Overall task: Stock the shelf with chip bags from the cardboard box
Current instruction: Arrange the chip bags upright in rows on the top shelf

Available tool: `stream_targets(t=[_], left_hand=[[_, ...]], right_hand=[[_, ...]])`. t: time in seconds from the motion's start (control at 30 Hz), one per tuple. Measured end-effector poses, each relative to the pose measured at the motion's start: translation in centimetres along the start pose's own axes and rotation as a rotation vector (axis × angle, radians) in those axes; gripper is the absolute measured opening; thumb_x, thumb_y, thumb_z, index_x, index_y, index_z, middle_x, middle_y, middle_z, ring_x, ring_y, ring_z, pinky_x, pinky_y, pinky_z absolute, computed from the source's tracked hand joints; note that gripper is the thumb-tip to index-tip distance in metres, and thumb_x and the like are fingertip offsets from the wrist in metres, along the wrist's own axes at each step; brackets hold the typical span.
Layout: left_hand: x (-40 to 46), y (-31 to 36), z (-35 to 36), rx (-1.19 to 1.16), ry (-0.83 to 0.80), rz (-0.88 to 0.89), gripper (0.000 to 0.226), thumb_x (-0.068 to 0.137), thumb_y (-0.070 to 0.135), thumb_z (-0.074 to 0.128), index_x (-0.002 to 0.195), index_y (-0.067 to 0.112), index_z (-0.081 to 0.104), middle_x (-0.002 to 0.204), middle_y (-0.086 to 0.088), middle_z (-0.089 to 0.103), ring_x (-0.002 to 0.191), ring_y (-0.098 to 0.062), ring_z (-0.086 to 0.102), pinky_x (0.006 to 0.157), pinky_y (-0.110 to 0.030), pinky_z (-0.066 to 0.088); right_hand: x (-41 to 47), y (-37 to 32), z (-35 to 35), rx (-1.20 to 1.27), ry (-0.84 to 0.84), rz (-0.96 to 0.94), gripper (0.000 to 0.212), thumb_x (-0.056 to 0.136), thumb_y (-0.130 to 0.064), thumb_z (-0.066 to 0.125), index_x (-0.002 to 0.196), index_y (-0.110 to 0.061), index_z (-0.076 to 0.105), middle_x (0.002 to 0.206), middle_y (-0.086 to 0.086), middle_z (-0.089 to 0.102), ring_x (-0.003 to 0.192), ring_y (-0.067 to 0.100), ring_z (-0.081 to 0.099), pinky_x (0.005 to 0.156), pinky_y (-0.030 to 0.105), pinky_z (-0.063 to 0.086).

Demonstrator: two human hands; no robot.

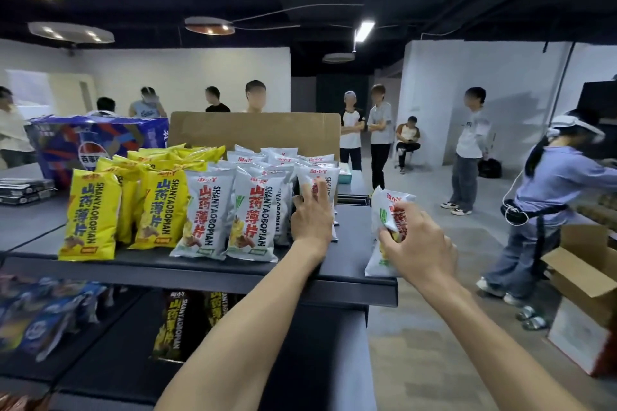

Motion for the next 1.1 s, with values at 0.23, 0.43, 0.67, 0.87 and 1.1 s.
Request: stream_targets(t=[0.23, 0.43, 0.67, 0.87, 1.1], left_hand=[[-0.8, -0.5, -1.6, -0.053, -0.062, -0.036, 0.052, 0.098, 0.040, 0.049, 0.132, 0.008, 0.027, 0.140, -0.021, 0.028, 0.117, -0.036, 0.049, 0.082, -0.038, 0.050], [-0.6, -1.8, -5.6, -0.128, -0.001, 0.096, 0.023, 0.089, 0.010, 0.058, 0.109, 0.010, 0.046, 0.112, -0.014, 0.053, 0.098, -0.029, 0.059, 0.076, -0.034, 0.054], [-1.2, -6.0, -10.7, -0.103, 0.063, 0.196, 0.013, 0.085, 0.015, 0.054, 0.097, 0.014, 0.049, 0.094, -0.007, 0.058, 0.083, -0.029, 0.058, 0.061, -0.033, 0.042], [-3.2, -10.5, -10.5, -0.031, 0.004, 0.187, 0.033, 0.086, 0.027, 0.059, 0.114, 0.016, 0.046, 0.105, -0.005, 0.053, 0.099, -0.025, 0.054, 0.070, -0.032, 0.046], [-5.6, -12.4, -9.1, -0.027, 0.012, 0.219, 0.057, 0.084, 0.040, 0.068, 0.129, 0.017, 0.043, 0.124, -0.006, 0.048, 0.114, -0.026, 0.046, 0.089, -0.033, 0.048]], right_hand=[[1.4, -2.3, 1.4, 0.039, 0.009, -0.061, 0.037, 0.086, -0.044, 0.062, 0.116, -0.027, 0.049, 0.097, 0.000, 0.060, 0.086, 0.029, 0.062, 0.068, 0.035, 0.041], [1.7, -5.9, 3.1, 0.039, -0.010, -0.072, 0.037, 0.087, -0.047, 0.059, 0.114, -0.025, 0.048, 0.100, 0.001, 0.061, 0.085, 0.027, 0.061, 0.068, 0.033, 0.042], [1.5, -11.6, 4.8, 0.063, 0.100, -0.080, 0.042, 0.085, -0.049, 0.056, 0.117, -0.023, 0.045, 0.102, 0.001, 0.058, 0.084, 0.032, 0.061, 0.064, 0.035, 0.039], [-0.2, -12.9, 9.6, -0.068, -0.019, -0.073, 0.054, 0.091, -0.055, 0.045, 0.139, -0.036, 0.028, 0.138, 0.012, 0.041, 0.108, 0.034, 0.053, 0.073, 0.043, 0.048], [-1.4, -12.7, 10.0, -0.106, -0.160, 0.001, 0.068, 0.095, -0.064, 0.028, 0.153, -0.040, 0.001, 0.138, 0.016, 0.034, 0.121, 0.036, 0.039, 0.090, 0.047, 0.042]])
Point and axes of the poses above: each hand's wrist, its own x-axis towards the middle knuckle, its own z-axis out of the palm, y = z × x, the point moved 1 cm from there along x, towards the middle knuckle
